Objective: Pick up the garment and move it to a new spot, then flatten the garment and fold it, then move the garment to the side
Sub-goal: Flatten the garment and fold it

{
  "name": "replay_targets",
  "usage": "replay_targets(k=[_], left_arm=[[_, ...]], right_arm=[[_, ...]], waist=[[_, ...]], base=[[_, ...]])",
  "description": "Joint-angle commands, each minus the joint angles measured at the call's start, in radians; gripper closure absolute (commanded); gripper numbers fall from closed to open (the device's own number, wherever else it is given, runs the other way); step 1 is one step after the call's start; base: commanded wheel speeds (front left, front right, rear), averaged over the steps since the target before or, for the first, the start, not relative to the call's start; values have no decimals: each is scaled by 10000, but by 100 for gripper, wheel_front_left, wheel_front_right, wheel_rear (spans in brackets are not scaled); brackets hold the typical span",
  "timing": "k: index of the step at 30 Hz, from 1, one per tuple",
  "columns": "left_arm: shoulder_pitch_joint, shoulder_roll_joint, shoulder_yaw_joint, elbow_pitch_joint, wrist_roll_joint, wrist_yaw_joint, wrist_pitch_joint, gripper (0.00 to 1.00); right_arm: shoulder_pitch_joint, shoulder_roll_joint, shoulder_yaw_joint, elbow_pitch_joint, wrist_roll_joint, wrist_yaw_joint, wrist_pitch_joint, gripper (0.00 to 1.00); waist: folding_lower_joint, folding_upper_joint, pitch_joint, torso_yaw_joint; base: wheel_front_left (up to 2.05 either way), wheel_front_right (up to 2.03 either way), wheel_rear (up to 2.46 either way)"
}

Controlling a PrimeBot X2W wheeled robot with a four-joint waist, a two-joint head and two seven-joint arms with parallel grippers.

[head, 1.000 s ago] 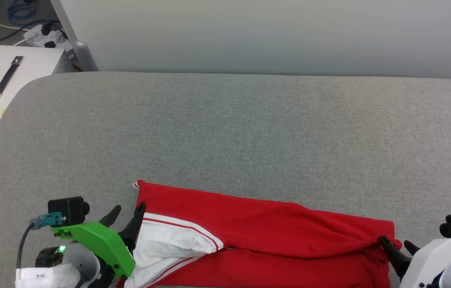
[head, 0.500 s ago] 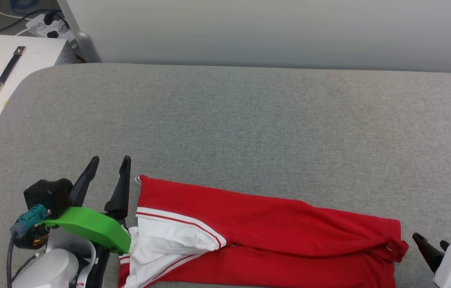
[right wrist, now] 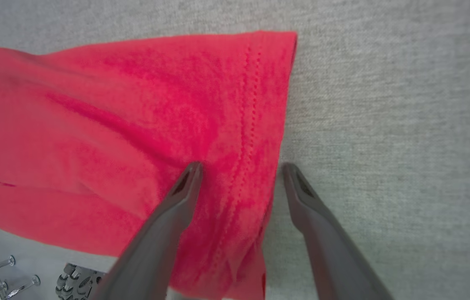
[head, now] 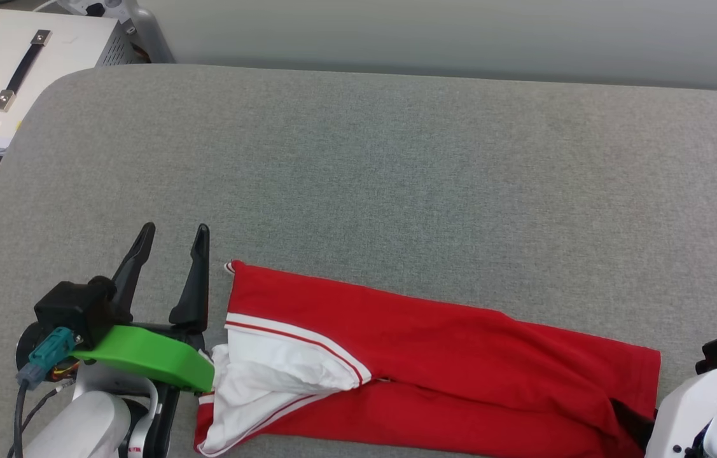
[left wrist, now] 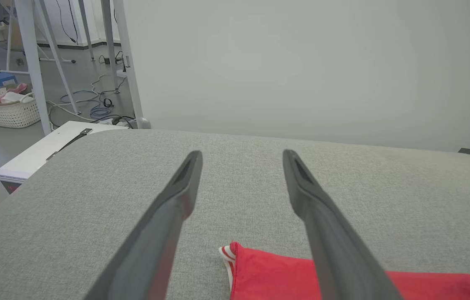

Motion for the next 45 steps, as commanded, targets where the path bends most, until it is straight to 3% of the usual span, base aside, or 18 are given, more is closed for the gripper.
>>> replay_targets(k=[1,3,4,5,6,7,22,39,41,45], left_arm=[[137,-34,62,28,84,-87,-57,0],[153,-46,95,55,113,-129,-57,0],[158,-47,91,78,117,-154,-57,0],[145,-45,86,113,147,-172,-58,0],[128,-53,99,132,176,-181,-58,0],[115,-63,96,166,200,-202,-58,0],[161,-39,-230,580,451,-196,76,0],[305,-38,-402,507,511,-52,173,0],[300,-45,-412,512,514,-52,170,0],[306,-75,-468,555,502,-73,175,0]], right_arm=[[234,60,178,206,80,-7,128,0],[282,118,310,349,126,-7,172,0],[277,133,363,415,131,-7,191,9],[249,156,391,495,163,-7,200,53],[219,172,417,562,182,-7,232,65],[174,178,453,624,192,-7,238,100],[-511,-232,78,618,143,-7,-275,100],[-756,-107,-2927,101,-114,-7,282,100],[-882,75,-3126,18,182,-7,580,100],[-1150,470,-3269,-119,1866,-7,1641,100]], waist=[[0,0,60,19],[0,0,114,9],[0,0,141,4],[0,0,170,4],[0,0,186,-3],[0,0,193,-8],[0,0,-493,-212],[0,0,-817,-637],[0,0,-846,-664],[0,0,-985,-674]], base=[[0,0,0],[0,0,0],[0,0,0],[0,0,0],[0,0,0],[0,0,0],[0,0,0],[0,0,0],[0,0,0],[0,0,0]])
